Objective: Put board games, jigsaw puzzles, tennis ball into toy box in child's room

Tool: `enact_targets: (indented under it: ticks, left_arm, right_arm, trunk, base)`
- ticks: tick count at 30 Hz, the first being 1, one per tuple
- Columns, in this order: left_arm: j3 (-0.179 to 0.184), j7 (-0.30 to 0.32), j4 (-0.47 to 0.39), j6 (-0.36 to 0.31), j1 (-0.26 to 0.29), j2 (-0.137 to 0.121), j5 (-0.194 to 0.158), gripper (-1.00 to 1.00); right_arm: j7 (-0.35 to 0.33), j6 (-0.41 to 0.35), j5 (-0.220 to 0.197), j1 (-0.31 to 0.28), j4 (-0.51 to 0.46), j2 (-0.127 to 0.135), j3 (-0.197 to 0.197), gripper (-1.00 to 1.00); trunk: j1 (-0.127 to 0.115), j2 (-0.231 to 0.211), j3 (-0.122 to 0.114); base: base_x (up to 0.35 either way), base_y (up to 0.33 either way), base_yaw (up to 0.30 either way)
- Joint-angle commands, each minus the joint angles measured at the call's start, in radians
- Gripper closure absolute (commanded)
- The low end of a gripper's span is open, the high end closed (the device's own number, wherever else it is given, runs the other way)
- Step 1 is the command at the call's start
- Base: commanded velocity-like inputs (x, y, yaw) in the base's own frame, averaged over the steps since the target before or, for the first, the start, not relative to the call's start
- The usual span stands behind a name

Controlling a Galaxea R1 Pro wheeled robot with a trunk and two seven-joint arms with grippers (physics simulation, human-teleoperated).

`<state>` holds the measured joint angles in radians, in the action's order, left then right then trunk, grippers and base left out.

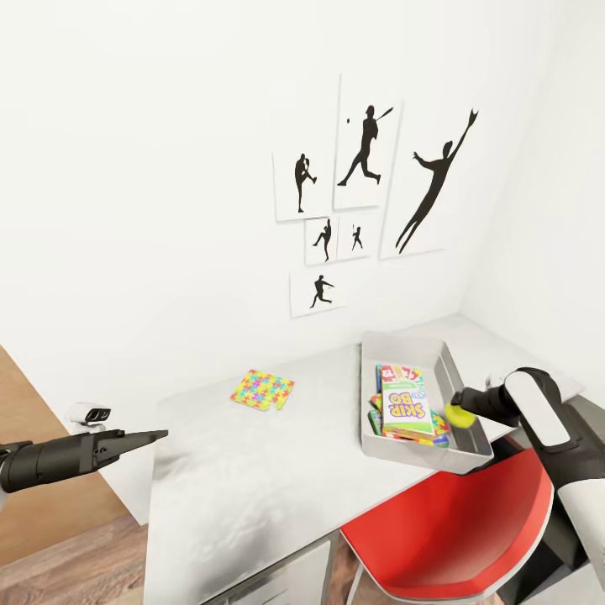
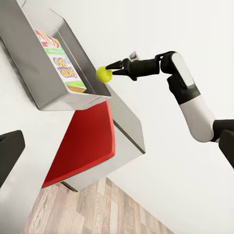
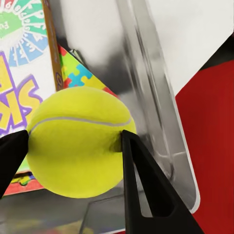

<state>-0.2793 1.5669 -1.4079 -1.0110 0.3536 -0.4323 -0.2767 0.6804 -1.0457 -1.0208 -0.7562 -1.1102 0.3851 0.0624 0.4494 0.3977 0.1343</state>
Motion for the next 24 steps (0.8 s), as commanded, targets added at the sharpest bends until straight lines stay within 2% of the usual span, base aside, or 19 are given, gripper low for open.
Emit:
enact_targets:
  ticks: [1,24]
  left_arm:
    - [0.0,0.004,0.0,-0.011,0.001,0.0,0.001,-1.0]
    - [-0.001,0.004,0.0,-0.011,0.001,0.0,0.002,-1.0]
  right_arm:
    - [0.01,-0.002,-0.009,-0.001,-0.001,0.001,0.005,1.0]
    - [0.011,-0.002,-0.01,0.0,0.002,0.001,0.01,1.0]
  trunk:
    - [0.001,0.002,0.003]
    - [0.001,0.002,0.04]
  base:
    - [0.0,0.0,0.0]
    - [0.0,0.0,0.0]
